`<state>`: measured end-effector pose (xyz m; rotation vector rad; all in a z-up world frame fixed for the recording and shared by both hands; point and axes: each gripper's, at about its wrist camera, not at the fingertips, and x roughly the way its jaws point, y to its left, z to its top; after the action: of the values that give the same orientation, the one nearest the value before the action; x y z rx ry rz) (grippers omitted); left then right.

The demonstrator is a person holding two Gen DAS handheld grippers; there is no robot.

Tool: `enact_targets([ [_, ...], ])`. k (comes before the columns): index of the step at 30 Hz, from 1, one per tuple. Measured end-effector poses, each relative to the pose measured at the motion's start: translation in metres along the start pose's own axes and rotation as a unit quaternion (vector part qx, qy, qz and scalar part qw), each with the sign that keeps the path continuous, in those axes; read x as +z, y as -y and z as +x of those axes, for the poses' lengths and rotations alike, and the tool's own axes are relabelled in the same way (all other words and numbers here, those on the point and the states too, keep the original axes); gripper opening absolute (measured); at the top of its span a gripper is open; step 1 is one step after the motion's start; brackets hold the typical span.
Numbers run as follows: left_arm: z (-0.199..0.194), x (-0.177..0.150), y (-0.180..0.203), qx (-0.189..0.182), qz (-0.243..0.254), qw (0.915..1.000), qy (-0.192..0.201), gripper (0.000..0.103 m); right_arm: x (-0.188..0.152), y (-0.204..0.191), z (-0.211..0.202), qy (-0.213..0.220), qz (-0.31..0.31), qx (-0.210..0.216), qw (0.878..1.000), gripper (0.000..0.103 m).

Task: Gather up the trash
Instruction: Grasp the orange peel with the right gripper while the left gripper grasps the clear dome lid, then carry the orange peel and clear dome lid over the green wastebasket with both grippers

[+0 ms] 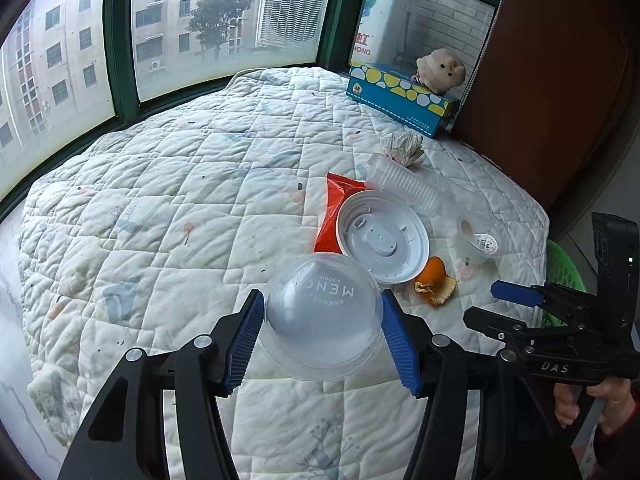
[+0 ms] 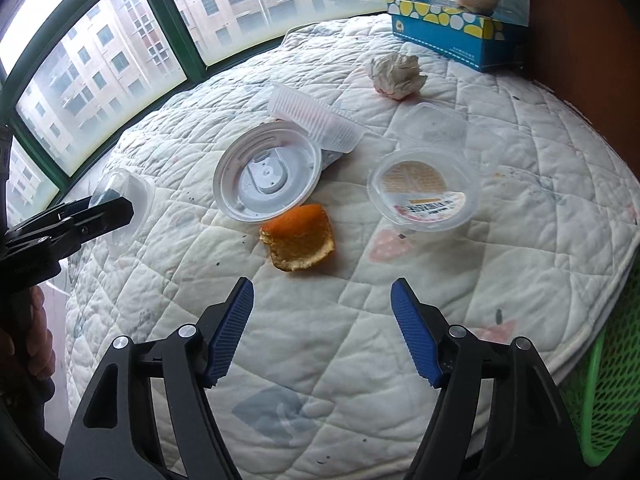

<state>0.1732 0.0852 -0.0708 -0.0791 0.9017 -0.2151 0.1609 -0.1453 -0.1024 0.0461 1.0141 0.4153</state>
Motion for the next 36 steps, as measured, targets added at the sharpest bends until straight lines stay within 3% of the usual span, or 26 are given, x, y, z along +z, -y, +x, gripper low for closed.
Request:
enact_targets([
  [12,0.002,-0.003,-0.013,-0.002,-0.013,0.9999,-0.004,0.057,0.023,-0.021,0.045,-0.01,-0.027,-0.03,0.999,0.06],
  [18,0.005,-0.003,-0.01,-0.004,-0.012,0.9999,-0.008,0.057,0.022,-0.028,0.051,-0.007,-0.06,-0.064,0.996,0.05],
  [25,0.001,-0.002,-0.002,-0.007,-0.009,0.9999,-0.004,0.057,0.016,-0.014,0.031,-0.002,-0.026,-0.028,0.999,0.037],
  [36,0.0,-0.001,0.041,-0.033,0.021,0.9992,-0.006,0.057,-0.005,0.01,-0.022,0.028,0.005,-0.009,1.0,0.036],
])
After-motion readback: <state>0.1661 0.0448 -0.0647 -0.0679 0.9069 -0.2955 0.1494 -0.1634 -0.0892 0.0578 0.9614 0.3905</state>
